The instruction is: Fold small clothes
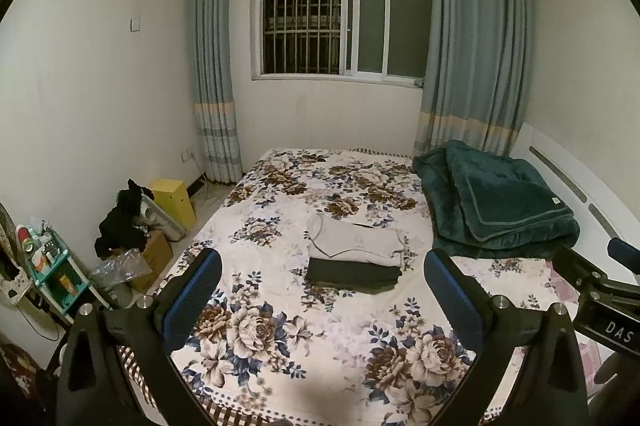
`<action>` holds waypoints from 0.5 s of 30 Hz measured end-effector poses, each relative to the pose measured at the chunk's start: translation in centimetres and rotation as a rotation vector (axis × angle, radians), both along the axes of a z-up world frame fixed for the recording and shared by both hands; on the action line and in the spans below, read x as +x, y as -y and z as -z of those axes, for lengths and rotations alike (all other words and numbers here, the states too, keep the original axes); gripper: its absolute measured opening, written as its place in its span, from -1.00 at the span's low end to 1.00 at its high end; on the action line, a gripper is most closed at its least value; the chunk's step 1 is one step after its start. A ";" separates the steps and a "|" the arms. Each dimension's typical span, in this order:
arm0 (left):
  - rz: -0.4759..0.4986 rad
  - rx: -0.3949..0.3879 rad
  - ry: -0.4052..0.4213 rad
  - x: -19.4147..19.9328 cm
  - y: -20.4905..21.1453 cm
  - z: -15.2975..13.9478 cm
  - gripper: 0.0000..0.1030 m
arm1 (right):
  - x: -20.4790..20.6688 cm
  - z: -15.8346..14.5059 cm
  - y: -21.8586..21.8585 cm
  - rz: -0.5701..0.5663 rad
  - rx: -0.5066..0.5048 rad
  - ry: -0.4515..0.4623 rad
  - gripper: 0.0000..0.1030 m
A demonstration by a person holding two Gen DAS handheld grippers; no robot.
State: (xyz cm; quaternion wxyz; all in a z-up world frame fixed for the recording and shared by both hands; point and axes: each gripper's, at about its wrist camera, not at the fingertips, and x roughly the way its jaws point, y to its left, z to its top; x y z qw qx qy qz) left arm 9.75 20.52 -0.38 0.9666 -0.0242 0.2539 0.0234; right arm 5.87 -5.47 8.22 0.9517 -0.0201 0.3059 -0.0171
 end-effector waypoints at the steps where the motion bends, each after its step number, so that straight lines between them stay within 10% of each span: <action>1: -0.002 0.002 0.003 0.0 0.0 0.0 1.00 | 0.0 0.0 0.0 -0.001 -0.003 0.000 1.00; 15: 0.002 0.001 0.001 0.1 0.2 -0.2 1.00 | -0.8 -0.3 -1.2 0.003 0.002 0.005 1.00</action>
